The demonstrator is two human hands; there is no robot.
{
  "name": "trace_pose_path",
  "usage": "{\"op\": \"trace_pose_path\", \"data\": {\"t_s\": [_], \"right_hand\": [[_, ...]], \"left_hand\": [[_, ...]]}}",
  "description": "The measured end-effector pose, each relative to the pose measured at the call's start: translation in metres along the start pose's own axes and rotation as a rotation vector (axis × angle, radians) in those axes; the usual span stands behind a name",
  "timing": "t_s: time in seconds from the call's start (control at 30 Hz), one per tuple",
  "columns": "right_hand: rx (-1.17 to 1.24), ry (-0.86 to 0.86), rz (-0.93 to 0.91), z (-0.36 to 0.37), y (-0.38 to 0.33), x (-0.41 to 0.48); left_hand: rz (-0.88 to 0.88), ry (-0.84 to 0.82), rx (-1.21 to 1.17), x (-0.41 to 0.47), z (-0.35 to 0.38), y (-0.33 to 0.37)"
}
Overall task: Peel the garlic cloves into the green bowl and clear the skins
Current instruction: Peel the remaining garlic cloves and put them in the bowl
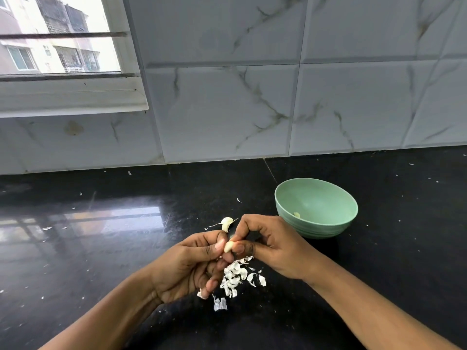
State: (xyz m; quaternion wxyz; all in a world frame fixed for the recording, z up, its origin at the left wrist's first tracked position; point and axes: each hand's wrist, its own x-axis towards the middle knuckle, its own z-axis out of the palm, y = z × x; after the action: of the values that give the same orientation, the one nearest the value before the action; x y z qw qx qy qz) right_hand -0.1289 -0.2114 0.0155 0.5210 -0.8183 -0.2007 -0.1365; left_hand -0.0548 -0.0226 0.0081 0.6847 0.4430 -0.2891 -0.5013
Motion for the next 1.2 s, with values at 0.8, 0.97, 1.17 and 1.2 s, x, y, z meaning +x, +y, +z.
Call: {"op": "trace_pose_path", "data": {"t_s": [0.8, 0.97, 1.17, 1.2], "right_hand": [[0.373, 0.149, 0.239, -0.007, -0.003, 0.005], [0.394, 0.135, 0.256, -0.005, -0.003, 0.005], [0.41, 0.141, 0.259, -0.007, -0.005, 0.005], [0.409, 0.143, 0.259, -0.007, -0.005, 0.005]], "left_hand": [[0.54, 0.503, 1.222, -0.002, 0.005, 0.004], [0.602, 0.589, 1.193, -0.003, 0.008, 0.006], [0.669, 0.644, 1.167, -0.002, 0.013, 0.005], [0.655, 0.665, 1.148, -0.002, 0.014, 0.005]]}}
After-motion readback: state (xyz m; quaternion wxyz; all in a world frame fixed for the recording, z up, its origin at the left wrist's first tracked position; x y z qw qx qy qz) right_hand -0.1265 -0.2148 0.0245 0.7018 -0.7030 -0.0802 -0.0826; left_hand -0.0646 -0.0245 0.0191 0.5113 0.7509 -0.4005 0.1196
